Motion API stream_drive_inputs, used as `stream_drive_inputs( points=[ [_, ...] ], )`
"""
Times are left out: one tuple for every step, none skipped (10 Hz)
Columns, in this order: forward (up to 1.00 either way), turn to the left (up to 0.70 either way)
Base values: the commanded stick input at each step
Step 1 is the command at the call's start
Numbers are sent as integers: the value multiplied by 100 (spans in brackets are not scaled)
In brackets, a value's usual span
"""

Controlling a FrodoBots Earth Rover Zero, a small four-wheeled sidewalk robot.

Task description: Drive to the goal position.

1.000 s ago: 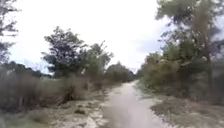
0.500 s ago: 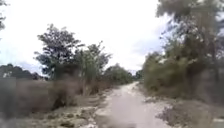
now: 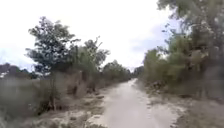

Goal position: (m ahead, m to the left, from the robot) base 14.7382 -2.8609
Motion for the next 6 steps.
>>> stream_drive_inputs(
  points=[
    [85, 0],
    [85, 0],
    [85, 0],
    [85, 0],
    [85, 0],
    [85, 0]
  ],
)
